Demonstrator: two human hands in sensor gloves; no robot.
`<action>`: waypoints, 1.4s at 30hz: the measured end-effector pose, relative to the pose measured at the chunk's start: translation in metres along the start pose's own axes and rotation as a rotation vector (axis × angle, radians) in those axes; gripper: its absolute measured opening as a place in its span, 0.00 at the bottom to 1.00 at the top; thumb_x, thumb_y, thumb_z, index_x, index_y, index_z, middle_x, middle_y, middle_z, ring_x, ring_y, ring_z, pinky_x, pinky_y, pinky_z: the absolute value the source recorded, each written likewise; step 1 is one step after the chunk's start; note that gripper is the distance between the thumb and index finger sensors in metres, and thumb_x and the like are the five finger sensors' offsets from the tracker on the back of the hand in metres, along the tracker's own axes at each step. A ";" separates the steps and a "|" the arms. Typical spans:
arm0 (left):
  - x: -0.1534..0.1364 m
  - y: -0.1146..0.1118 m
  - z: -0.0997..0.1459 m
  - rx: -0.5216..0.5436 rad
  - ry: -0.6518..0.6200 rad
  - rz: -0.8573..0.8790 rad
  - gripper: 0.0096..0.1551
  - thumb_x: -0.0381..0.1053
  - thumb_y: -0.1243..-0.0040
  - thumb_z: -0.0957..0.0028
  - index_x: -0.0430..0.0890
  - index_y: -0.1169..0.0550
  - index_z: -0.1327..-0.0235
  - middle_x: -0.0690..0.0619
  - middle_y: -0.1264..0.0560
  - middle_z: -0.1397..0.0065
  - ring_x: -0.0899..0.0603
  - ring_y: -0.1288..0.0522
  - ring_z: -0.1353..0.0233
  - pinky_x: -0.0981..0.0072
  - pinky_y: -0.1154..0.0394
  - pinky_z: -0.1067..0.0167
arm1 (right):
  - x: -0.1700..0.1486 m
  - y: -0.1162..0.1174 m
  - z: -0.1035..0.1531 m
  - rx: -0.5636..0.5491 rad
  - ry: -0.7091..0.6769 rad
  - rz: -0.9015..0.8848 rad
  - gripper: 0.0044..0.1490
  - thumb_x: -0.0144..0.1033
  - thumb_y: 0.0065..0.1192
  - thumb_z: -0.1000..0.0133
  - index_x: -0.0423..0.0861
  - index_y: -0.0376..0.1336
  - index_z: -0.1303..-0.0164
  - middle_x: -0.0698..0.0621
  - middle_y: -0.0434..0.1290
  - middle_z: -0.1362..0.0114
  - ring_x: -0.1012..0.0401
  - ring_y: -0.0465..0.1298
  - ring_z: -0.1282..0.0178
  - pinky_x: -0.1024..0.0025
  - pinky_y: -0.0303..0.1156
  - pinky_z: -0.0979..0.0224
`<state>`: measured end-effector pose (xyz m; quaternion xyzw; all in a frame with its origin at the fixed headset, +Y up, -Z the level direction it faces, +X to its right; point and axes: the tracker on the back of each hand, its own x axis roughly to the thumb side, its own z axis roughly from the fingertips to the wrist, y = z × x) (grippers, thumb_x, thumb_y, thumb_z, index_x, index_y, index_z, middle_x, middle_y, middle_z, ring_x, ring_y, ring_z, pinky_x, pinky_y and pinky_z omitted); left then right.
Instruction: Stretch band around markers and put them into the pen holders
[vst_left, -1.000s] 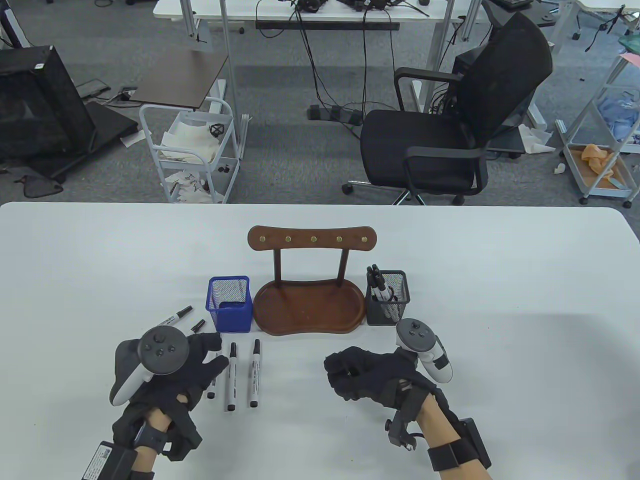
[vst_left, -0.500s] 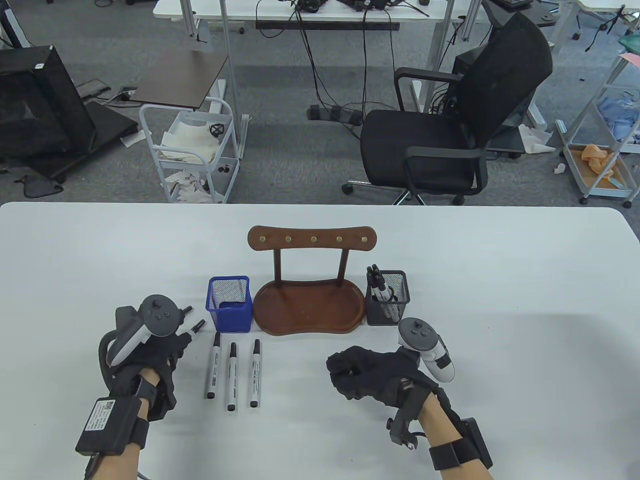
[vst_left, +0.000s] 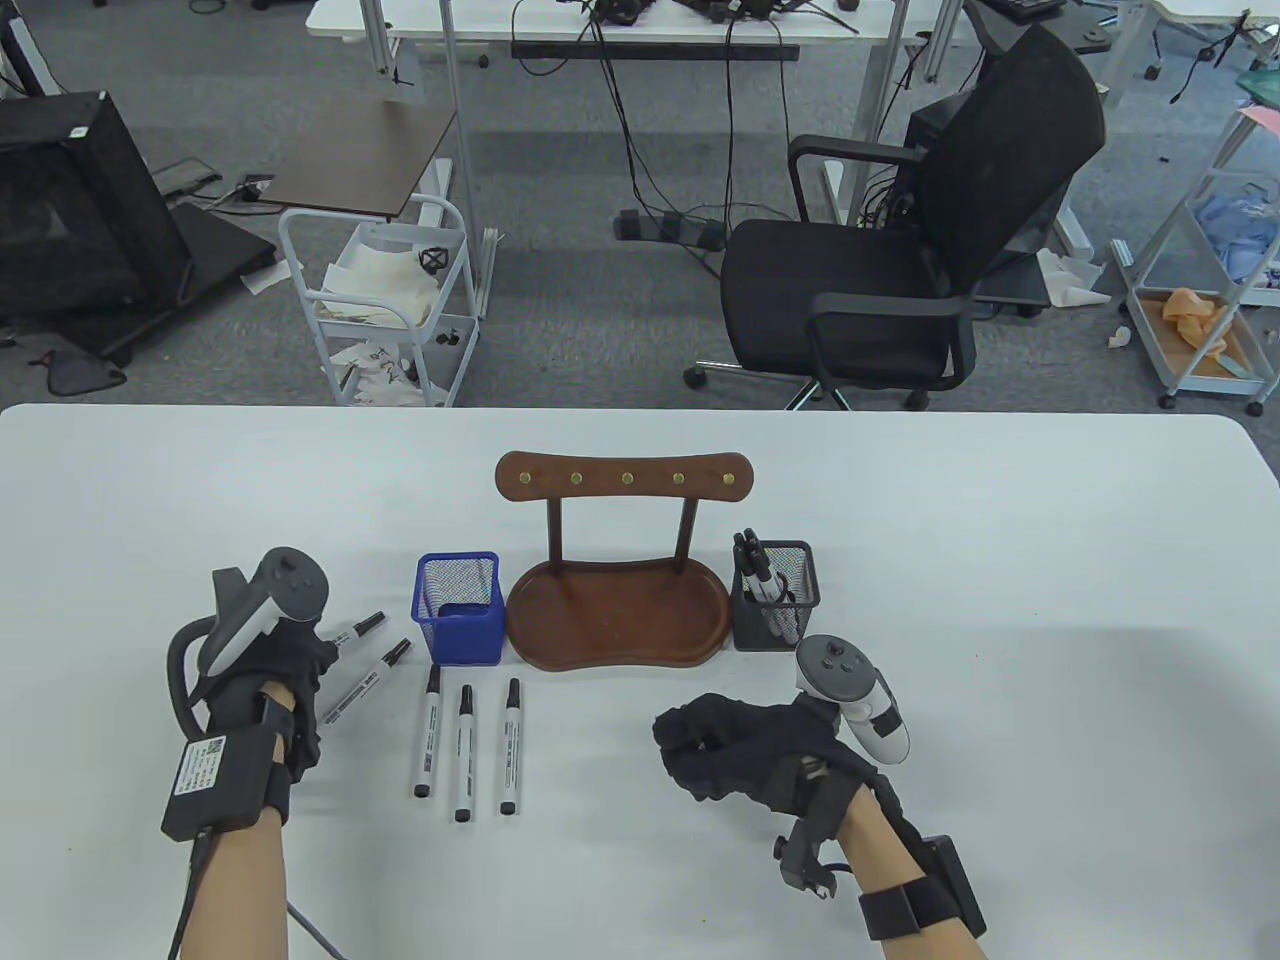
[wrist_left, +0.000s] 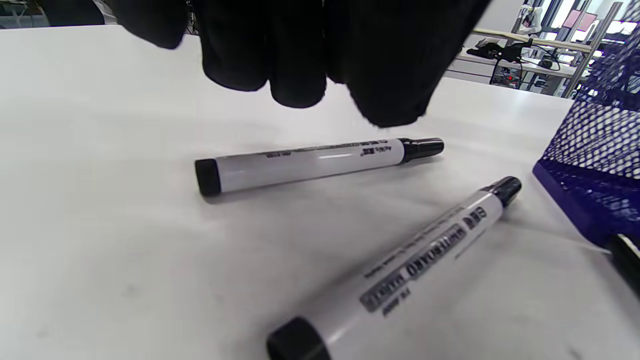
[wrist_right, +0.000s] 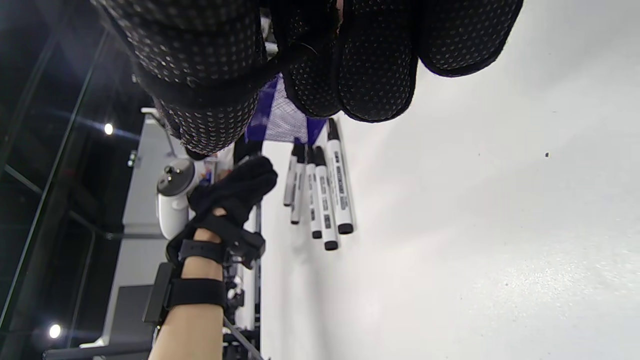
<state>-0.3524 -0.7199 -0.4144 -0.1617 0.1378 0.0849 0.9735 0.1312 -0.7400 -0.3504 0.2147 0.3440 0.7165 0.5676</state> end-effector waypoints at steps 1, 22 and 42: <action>-0.001 0.000 -0.001 0.002 0.005 0.005 0.37 0.48 0.30 0.44 0.45 0.31 0.21 0.41 0.26 0.20 0.31 0.32 0.20 0.29 0.39 0.25 | 0.000 0.000 0.000 0.000 0.001 -0.001 0.33 0.38 0.79 0.46 0.55 0.66 0.31 0.47 0.75 0.27 0.48 0.78 0.40 0.41 0.69 0.31; 0.004 -0.022 -0.024 -0.025 0.072 -0.037 0.28 0.48 0.27 0.46 0.42 0.22 0.33 0.42 0.21 0.31 0.32 0.27 0.28 0.30 0.35 0.28 | -0.002 0.000 0.000 0.003 0.017 -0.001 0.31 0.38 0.78 0.46 0.54 0.67 0.32 0.46 0.76 0.28 0.48 0.78 0.40 0.41 0.69 0.31; 0.009 -0.008 -0.003 -0.070 0.040 -0.029 0.29 0.49 0.36 0.41 0.39 0.29 0.31 0.35 0.29 0.21 0.27 0.30 0.25 0.36 0.28 0.30 | -0.002 0.000 -0.001 0.011 0.003 -0.014 0.31 0.39 0.78 0.45 0.55 0.67 0.32 0.47 0.76 0.28 0.48 0.78 0.41 0.41 0.69 0.31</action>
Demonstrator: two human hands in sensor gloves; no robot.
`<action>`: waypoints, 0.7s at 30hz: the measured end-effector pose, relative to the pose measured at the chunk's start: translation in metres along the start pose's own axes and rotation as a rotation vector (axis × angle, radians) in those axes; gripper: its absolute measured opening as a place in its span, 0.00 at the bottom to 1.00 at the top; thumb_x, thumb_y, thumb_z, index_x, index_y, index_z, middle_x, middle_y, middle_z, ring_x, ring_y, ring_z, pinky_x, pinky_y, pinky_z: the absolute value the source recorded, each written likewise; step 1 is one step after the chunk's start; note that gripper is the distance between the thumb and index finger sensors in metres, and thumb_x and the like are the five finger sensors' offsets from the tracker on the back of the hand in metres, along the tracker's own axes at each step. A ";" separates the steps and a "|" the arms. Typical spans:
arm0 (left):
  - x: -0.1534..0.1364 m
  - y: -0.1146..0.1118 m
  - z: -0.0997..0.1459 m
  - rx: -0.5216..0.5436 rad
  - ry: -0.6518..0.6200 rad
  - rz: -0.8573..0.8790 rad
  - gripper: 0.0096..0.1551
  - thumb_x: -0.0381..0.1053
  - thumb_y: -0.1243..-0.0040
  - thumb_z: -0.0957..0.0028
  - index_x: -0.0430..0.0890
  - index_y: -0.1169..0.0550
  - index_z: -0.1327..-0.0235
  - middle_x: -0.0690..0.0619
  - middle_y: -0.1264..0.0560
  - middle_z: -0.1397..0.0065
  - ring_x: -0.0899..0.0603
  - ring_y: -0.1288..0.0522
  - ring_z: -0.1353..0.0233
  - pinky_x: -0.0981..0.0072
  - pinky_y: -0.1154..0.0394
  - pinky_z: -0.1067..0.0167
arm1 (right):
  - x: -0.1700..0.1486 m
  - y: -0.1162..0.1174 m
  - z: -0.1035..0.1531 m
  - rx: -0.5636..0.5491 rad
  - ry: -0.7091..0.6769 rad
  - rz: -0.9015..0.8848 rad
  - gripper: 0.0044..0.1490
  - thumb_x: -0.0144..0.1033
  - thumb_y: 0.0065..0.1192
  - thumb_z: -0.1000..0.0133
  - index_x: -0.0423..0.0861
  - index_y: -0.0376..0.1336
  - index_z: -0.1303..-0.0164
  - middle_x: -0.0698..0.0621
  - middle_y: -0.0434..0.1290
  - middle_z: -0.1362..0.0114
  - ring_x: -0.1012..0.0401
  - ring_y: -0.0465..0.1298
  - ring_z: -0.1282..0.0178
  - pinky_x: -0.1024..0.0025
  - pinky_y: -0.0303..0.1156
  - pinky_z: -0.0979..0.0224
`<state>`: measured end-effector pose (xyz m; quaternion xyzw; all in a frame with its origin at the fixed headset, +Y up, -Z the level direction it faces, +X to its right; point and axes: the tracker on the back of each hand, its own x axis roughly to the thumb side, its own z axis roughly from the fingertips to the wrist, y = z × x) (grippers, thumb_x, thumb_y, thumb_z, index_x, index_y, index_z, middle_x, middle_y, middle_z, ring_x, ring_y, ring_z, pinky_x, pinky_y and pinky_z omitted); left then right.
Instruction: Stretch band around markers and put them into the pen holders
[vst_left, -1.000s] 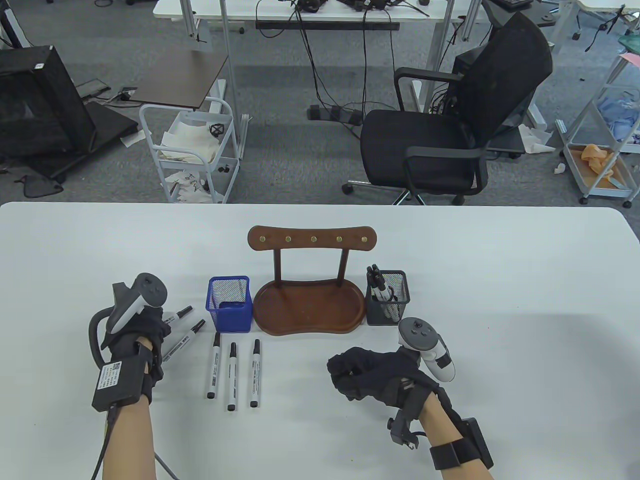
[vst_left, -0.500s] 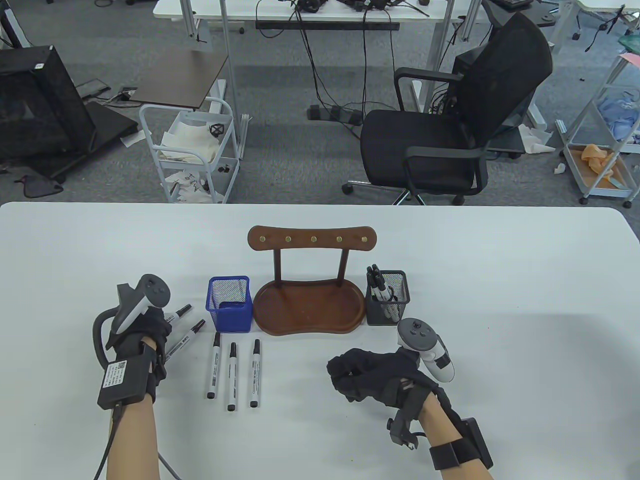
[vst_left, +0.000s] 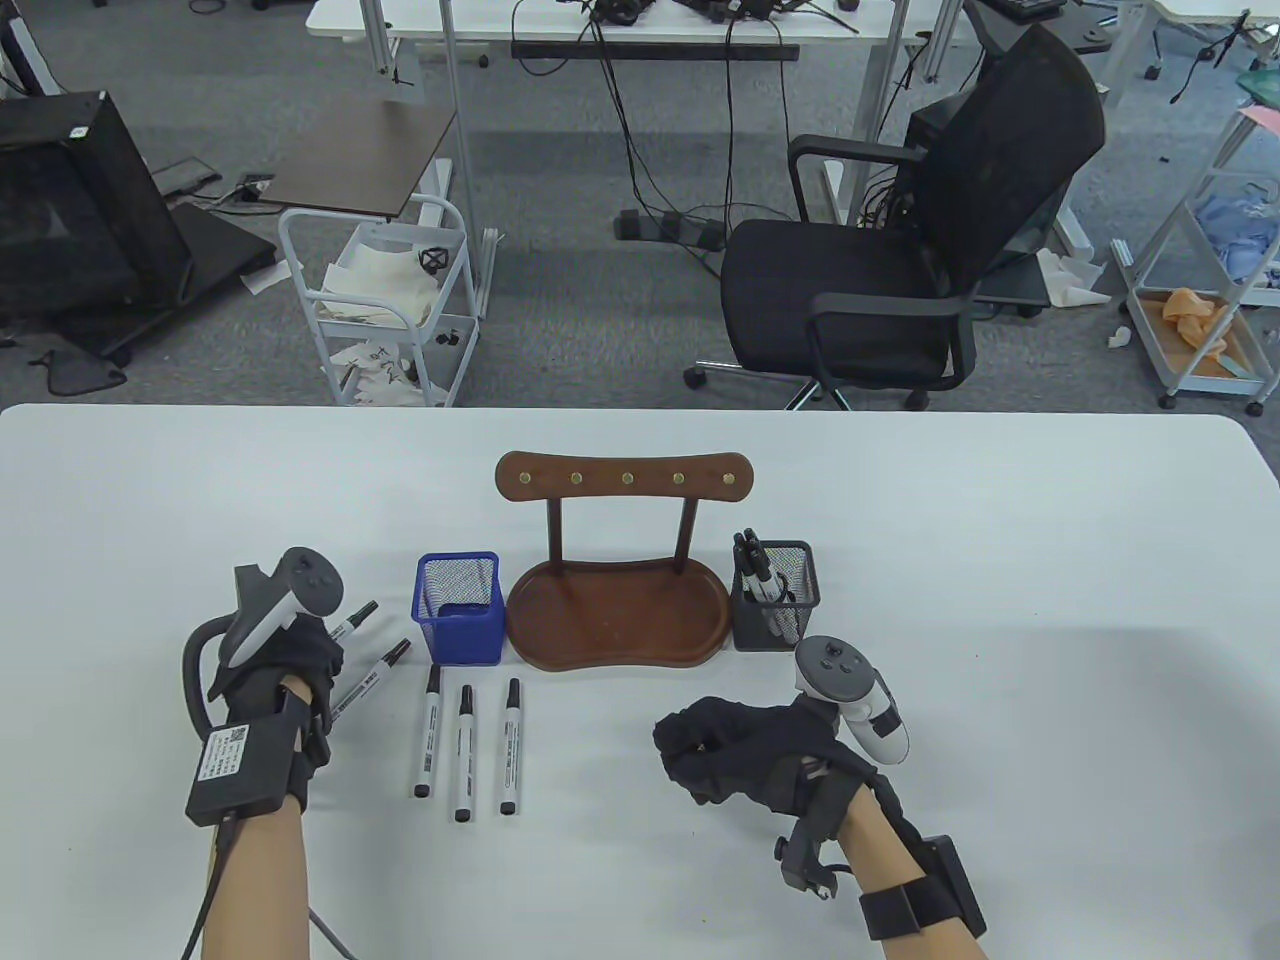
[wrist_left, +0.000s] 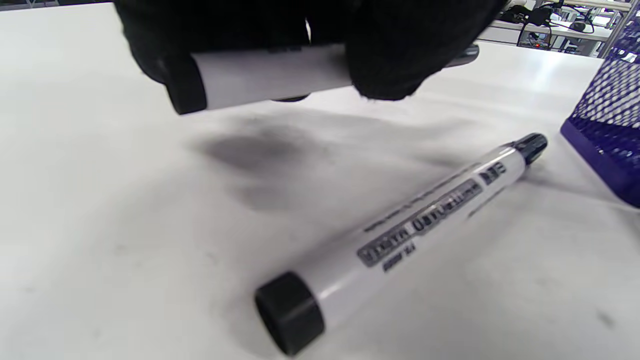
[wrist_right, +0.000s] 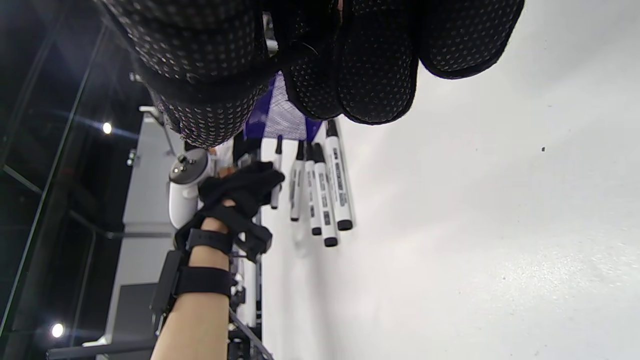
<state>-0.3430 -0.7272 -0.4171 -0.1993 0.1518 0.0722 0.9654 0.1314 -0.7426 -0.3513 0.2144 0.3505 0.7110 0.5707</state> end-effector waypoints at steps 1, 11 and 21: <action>0.000 0.001 0.003 -0.001 -0.003 0.003 0.29 0.49 0.36 0.41 0.39 0.29 0.31 0.35 0.30 0.21 0.27 0.30 0.25 0.37 0.27 0.30 | 0.000 0.000 0.000 -0.002 0.000 -0.001 0.31 0.39 0.78 0.45 0.54 0.67 0.32 0.47 0.76 0.28 0.48 0.78 0.41 0.41 0.69 0.31; 0.004 0.011 0.030 -0.051 -0.063 0.078 0.28 0.46 0.39 0.39 0.37 0.32 0.30 0.31 0.29 0.22 0.26 0.24 0.28 0.41 0.20 0.35 | 0.000 -0.001 0.001 -0.004 -0.003 -0.017 0.30 0.39 0.77 0.45 0.54 0.67 0.32 0.46 0.76 0.28 0.48 0.78 0.41 0.41 0.69 0.32; 0.012 0.011 0.050 -0.109 -0.134 0.160 0.27 0.43 0.41 0.39 0.38 0.35 0.30 0.32 0.26 0.25 0.28 0.22 0.31 0.40 0.19 0.37 | 0.000 -0.002 0.001 0.001 -0.004 -0.010 0.30 0.39 0.77 0.45 0.55 0.67 0.32 0.46 0.76 0.28 0.48 0.79 0.41 0.41 0.69 0.32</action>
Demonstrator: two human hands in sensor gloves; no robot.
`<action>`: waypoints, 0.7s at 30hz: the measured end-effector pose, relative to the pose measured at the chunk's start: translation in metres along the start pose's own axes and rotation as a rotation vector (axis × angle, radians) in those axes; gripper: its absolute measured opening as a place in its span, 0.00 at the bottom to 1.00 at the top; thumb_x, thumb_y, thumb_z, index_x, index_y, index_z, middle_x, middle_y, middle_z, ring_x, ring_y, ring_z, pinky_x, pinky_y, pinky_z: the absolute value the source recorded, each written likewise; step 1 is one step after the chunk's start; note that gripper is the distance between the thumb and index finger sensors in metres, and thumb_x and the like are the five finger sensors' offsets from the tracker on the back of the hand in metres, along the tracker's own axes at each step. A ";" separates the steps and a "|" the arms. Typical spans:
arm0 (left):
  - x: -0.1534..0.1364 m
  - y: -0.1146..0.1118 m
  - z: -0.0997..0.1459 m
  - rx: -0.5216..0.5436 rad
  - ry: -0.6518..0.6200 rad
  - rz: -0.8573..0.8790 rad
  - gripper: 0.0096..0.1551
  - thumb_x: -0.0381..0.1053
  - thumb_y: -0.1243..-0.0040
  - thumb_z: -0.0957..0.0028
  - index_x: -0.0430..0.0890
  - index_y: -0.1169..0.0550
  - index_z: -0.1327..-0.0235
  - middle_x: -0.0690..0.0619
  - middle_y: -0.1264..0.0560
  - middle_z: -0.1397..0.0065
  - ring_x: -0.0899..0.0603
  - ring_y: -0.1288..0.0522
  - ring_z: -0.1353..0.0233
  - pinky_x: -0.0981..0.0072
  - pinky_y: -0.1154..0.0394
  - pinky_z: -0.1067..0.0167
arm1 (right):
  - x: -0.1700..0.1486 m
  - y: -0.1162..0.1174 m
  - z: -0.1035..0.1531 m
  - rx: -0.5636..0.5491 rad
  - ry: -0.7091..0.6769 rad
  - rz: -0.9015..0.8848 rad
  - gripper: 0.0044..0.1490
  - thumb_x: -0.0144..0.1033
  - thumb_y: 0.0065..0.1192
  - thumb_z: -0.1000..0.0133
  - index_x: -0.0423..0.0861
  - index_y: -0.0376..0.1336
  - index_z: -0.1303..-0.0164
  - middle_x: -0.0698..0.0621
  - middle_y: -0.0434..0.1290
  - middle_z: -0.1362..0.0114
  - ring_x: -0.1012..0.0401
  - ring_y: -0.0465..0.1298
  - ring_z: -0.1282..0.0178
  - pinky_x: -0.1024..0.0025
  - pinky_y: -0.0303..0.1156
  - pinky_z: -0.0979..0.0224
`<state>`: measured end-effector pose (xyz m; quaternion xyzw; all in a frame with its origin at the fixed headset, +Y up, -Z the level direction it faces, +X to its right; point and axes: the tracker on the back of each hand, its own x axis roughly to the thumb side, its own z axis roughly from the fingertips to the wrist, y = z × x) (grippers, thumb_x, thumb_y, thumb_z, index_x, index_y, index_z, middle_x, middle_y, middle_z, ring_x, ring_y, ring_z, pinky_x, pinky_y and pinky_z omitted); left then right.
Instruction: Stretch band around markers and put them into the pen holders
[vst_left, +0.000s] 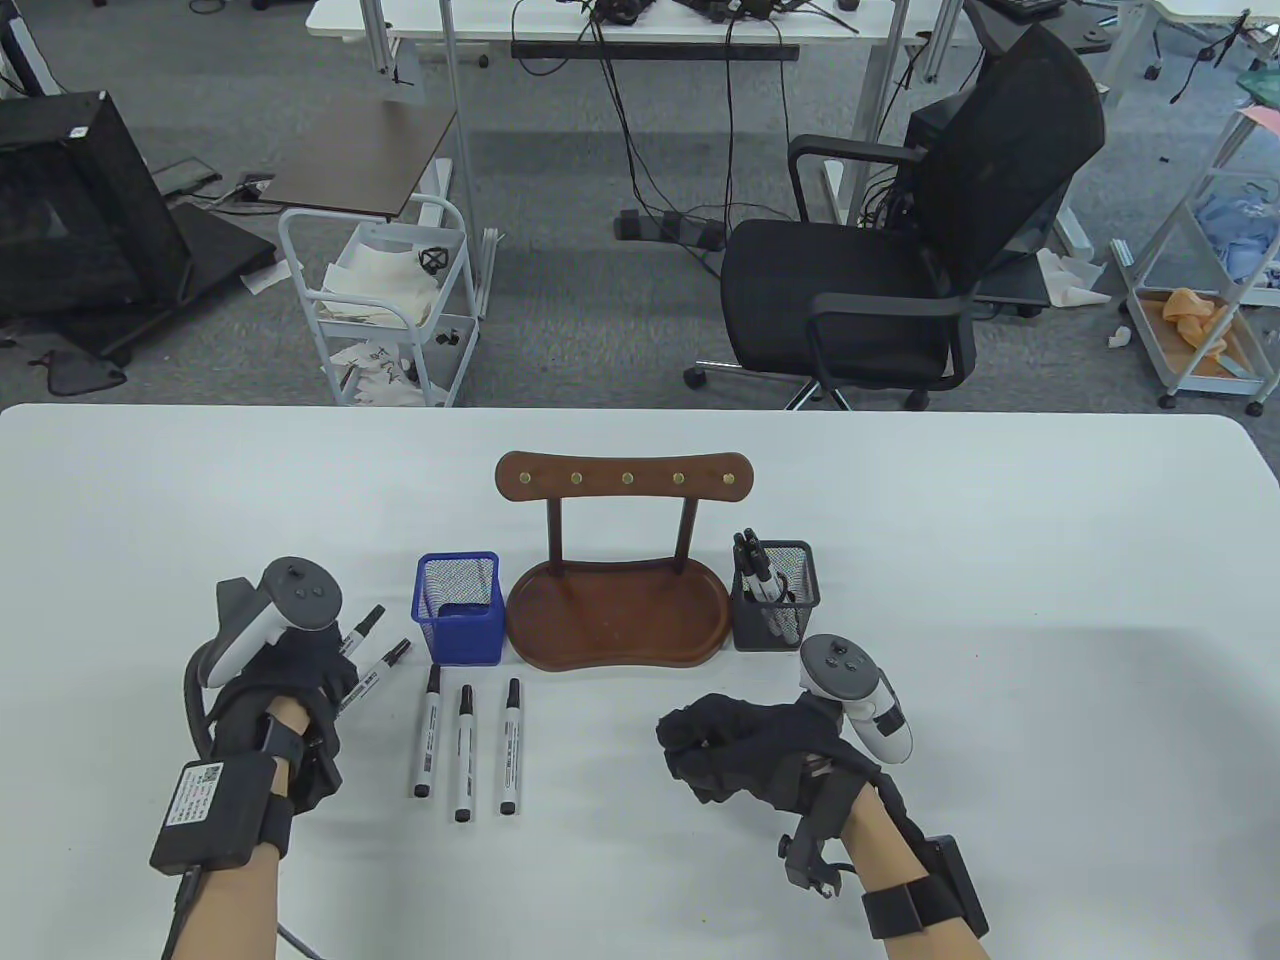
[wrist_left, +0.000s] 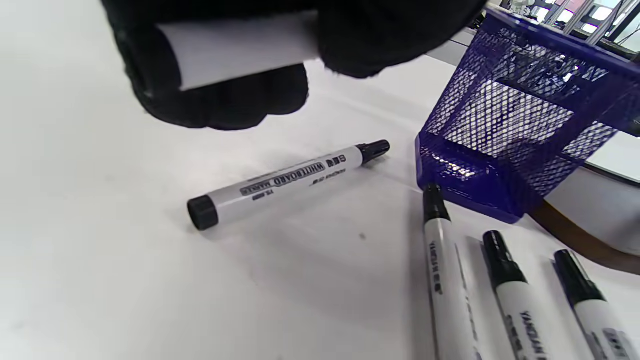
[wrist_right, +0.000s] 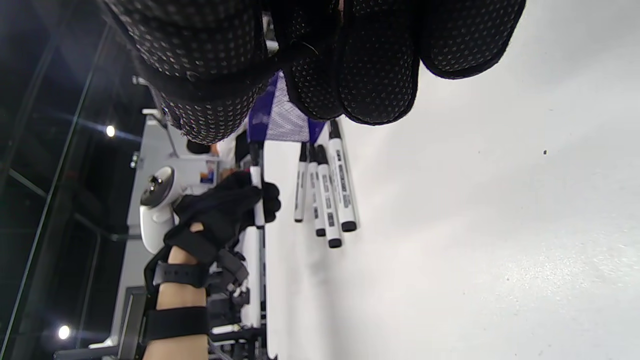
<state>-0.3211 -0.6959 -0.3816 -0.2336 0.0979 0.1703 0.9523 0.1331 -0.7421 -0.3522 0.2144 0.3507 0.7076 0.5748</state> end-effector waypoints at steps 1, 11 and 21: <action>0.001 0.000 0.001 -0.006 -0.004 0.005 0.28 0.43 0.41 0.39 0.37 0.35 0.29 0.33 0.26 0.26 0.28 0.21 0.31 0.40 0.19 0.37 | 0.000 0.000 0.000 0.000 -0.001 0.000 0.30 0.39 0.77 0.45 0.55 0.67 0.31 0.46 0.76 0.28 0.48 0.78 0.41 0.41 0.69 0.32; 0.010 -0.009 0.008 -0.072 -0.065 0.039 0.28 0.40 0.49 0.37 0.36 0.41 0.27 0.35 0.26 0.31 0.33 0.22 0.37 0.41 0.23 0.39 | -0.001 0.000 0.000 0.009 0.003 0.001 0.30 0.38 0.77 0.45 0.55 0.67 0.32 0.46 0.76 0.29 0.48 0.79 0.41 0.41 0.69 0.32; 0.008 -0.009 0.008 -0.081 -0.083 0.034 0.32 0.42 0.56 0.36 0.37 0.47 0.20 0.39 0.32 0.30 0.36 0.27 0.37 0.41 0.28 0.38 | -0.001 0.000 0.000 0.009 -0.002 -0.003 0.30 0.38 0.77 0.45 0.54 0.67 0.32 0.46 0.76 0.29 0.48 0.79 0.41 0.41 0.69 0.32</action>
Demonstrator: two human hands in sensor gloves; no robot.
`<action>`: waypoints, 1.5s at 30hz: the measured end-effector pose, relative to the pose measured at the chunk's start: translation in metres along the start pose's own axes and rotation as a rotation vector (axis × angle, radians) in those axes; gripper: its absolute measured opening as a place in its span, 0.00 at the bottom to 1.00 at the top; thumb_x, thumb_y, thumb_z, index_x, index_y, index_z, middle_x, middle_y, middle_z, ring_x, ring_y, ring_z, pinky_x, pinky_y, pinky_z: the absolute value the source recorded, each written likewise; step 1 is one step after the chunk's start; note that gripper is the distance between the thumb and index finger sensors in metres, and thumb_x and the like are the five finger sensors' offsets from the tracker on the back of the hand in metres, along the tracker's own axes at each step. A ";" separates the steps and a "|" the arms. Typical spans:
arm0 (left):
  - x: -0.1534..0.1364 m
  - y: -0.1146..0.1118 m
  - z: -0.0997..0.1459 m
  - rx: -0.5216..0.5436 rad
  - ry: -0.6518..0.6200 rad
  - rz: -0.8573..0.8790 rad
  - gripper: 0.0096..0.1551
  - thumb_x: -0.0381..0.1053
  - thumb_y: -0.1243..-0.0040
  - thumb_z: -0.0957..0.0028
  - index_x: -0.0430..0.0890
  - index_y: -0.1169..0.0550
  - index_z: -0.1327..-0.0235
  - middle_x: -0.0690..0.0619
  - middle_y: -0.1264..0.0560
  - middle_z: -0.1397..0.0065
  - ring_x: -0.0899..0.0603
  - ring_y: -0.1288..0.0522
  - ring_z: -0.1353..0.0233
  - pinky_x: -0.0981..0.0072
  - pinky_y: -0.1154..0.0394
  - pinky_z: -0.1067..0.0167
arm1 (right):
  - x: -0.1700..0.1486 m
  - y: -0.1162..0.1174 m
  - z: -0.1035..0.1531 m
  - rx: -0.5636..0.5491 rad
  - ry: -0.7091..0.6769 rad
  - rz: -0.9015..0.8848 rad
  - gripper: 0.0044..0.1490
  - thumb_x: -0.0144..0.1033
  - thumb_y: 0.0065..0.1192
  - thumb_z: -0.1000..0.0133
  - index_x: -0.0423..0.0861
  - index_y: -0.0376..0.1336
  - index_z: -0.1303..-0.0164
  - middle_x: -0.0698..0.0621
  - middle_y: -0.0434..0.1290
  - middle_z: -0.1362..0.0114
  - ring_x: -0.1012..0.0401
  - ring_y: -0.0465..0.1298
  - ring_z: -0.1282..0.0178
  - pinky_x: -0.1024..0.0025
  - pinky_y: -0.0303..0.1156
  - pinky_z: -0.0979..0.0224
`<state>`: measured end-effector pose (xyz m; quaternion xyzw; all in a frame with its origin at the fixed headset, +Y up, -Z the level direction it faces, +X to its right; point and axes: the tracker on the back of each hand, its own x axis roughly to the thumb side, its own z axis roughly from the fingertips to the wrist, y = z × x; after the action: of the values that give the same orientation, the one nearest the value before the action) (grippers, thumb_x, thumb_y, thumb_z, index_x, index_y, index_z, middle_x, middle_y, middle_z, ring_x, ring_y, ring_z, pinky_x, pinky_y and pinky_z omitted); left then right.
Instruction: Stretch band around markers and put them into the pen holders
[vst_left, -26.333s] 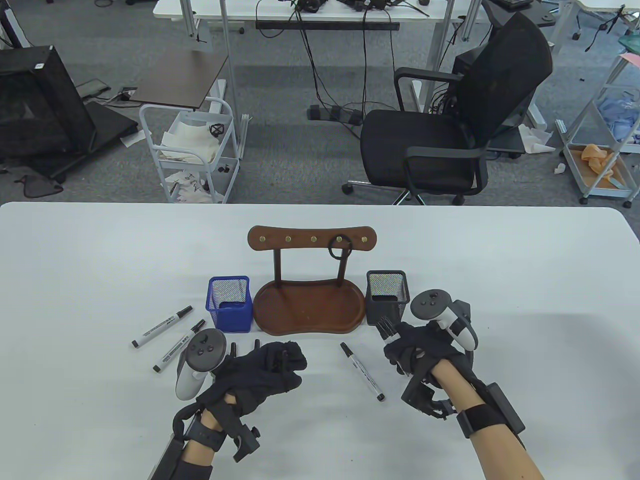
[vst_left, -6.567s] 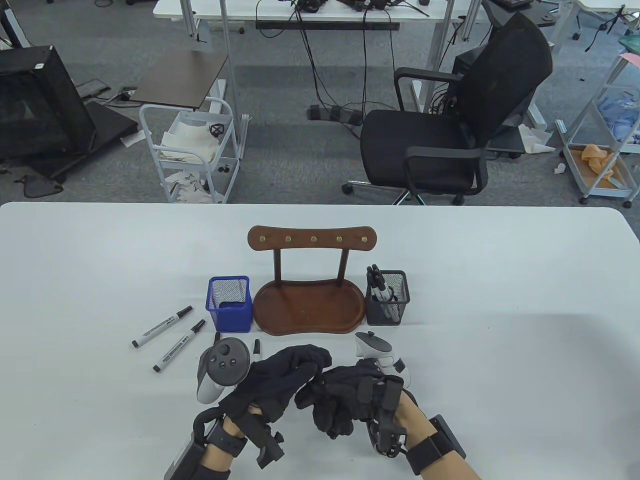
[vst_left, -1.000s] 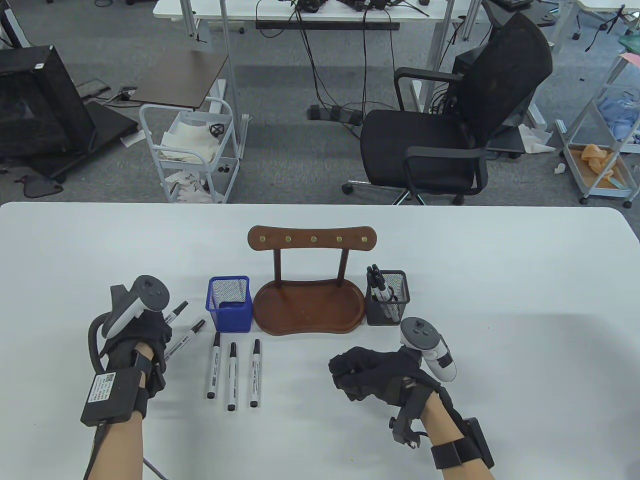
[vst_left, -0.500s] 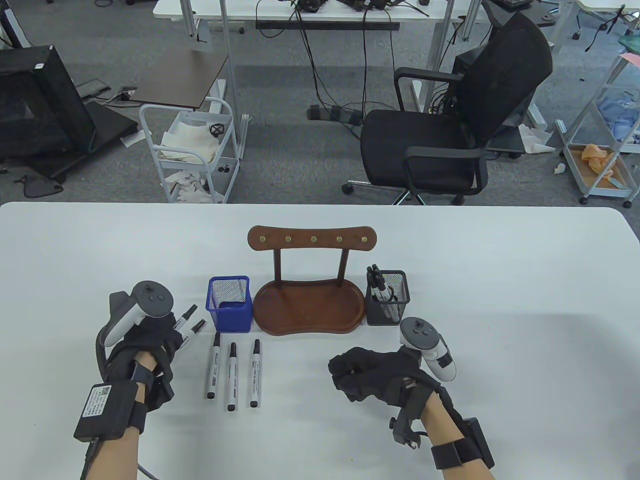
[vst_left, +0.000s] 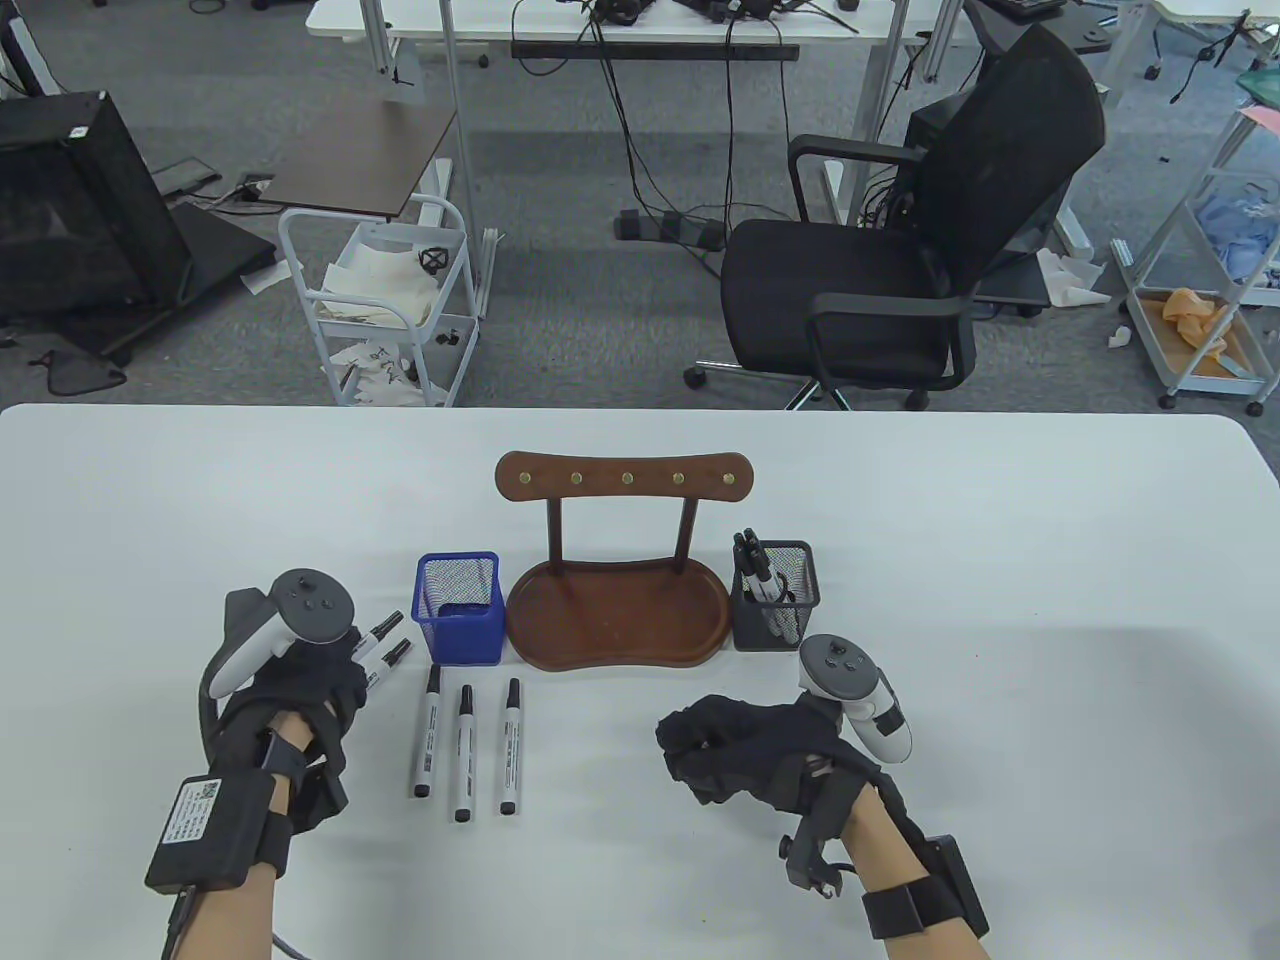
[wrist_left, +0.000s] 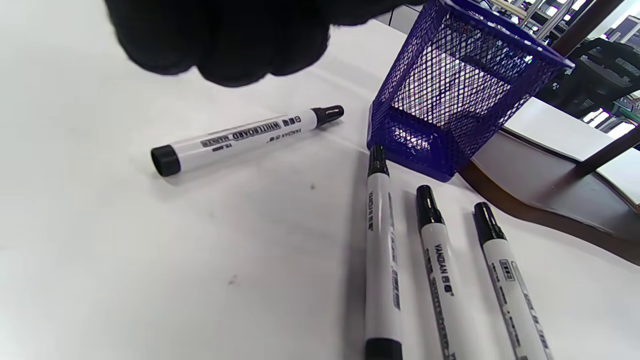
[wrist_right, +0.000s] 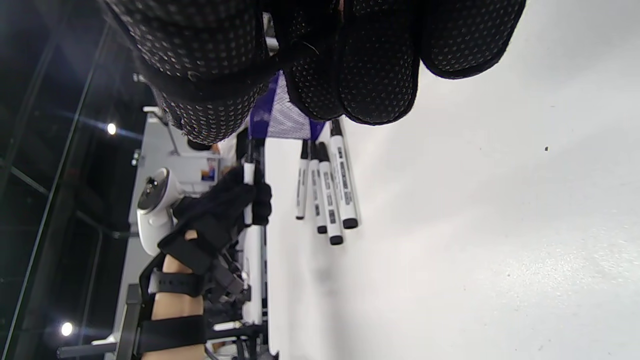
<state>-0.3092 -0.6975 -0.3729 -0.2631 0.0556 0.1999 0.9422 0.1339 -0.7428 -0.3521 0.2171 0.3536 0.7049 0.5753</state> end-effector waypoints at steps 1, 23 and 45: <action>-0.001 0.000 -0.001 -0.005 0.002 -0.009 0.33 0.42 0.56 0.36 0.37 0.47 0.20 0.40 0.32 0.30 0.37 0.27 0.38 0.41 0.28 0.38 | 0.000 0.000 0.000 -0.001 0.001 0.000 0.30 0.38 0.77 0.45 0.54 0.67 0.32 0.46 0.76 0.29 0.48 0.78 0.41 0.41 0.69 0.32; -0.015 -0.033 -0.049 -0.036 0.168 -0.126 0.41 0.51 0.37 0.40 0.38 0.42 0.21 0.41 0.32 0.32 0.38 0.29 0.37 0.41 0.29 0.37 | 0.000 -0.001 0.000 -0.004 0.005 0.009 0.30 0.38 0.77 0.45 0.54 0.67 0.32 0.46 0.76 0.29 0.48 0.79 0.41 0.41 0.69 0.32; -0.014 -0.046 -0.041 0.009 0.180 -0.186 0.26 0.47 0.45 0.38 0.41 0.36 0.31 0.43 0.32 0.34 0.38 0.30 0.37 0.41 0.30 0.36 | -0.002 0.000 -0.001 0.002 0.016 0.012 0.29 0.38 0.77 0.45 0.54 0.68 0.32 0.46 0.76 0.29 0.48 0.79 0.41 0.41 0.69 0.32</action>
<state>-0.3034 -0.7595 -0.3827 -0.2797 0.1162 0.0872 0.9490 0.1338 -0.7452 -0.3525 0.2142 0.3575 0.7097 0.5681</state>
